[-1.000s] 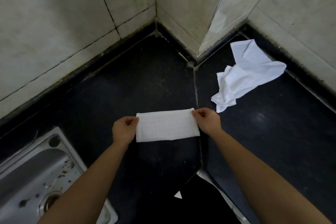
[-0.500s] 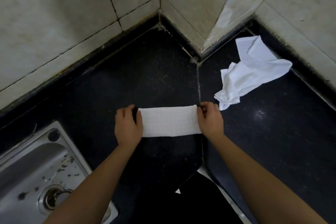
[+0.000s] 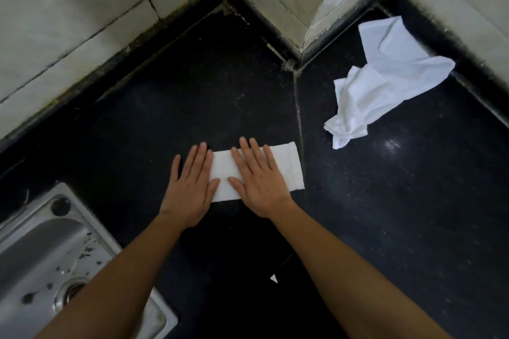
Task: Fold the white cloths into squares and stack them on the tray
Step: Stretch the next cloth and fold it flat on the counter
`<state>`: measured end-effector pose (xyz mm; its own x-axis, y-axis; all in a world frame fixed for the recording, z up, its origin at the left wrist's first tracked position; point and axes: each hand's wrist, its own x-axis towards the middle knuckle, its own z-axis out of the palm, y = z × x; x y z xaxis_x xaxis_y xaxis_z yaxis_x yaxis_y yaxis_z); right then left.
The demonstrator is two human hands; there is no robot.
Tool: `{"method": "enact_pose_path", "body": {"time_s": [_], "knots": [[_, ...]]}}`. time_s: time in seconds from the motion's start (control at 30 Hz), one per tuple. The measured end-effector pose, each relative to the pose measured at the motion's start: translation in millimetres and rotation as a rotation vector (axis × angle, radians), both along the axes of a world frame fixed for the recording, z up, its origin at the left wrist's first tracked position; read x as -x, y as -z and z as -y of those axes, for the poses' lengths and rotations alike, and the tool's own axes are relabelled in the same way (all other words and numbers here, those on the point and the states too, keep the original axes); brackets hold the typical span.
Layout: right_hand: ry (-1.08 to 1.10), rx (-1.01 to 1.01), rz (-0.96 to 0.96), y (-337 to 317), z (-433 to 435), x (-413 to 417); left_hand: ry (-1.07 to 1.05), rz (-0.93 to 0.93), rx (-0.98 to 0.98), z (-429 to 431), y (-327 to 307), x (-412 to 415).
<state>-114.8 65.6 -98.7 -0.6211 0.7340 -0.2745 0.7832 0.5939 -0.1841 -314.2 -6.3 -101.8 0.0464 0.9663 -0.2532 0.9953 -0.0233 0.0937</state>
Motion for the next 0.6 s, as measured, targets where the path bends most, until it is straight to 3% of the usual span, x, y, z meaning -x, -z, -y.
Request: {"method": "enact_pose_path", "body": {"time_s": [0.23, 0.5, 0.6], "knots": [[0.149, -0.038, 0.085, -5, -22, -78, -0.010, 0.009, 0.005, 0, 0, -2], [0.165, 0.028, 0.100, -14, -24, -78, -0.001, -0.007, 0.026, 0, -1, 0], [0.187, -0.013, 0.011, -28, -15, -80, -0.001, 0.020, 0.020, 0, -4, -1]]}}
